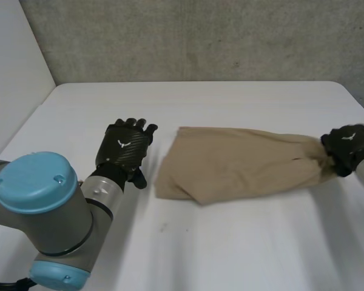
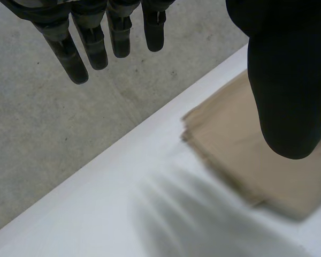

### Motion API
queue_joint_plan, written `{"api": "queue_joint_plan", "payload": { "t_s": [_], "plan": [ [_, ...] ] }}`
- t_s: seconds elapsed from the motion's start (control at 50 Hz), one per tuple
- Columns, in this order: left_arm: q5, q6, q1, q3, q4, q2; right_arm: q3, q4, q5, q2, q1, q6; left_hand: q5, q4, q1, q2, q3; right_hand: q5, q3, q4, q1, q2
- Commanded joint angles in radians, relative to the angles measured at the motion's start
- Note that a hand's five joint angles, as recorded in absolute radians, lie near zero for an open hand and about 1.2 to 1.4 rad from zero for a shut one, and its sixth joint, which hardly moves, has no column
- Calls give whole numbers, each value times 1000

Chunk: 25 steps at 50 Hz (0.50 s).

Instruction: Fold the shorts.

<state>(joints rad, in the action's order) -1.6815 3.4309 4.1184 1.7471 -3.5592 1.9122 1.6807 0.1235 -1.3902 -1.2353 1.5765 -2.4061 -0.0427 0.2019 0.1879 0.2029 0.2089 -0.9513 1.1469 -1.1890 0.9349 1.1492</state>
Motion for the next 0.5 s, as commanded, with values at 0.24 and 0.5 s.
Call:
{"api": "queue_joint_plan", "payload": {
  "t_s": [0.24,0.5],
  "plan": [
    [-3,-2,8,-44,26,-61,-180,182,186,186,566,335,21,-6,8,-7,-13,-270,249,-207,461,247],
    [-9,-2,-44,-331,33,66,-243,105,171,14,370,-634,-122,138,152,137,131,951,-972,1014,-760,-975]
  ]
}}
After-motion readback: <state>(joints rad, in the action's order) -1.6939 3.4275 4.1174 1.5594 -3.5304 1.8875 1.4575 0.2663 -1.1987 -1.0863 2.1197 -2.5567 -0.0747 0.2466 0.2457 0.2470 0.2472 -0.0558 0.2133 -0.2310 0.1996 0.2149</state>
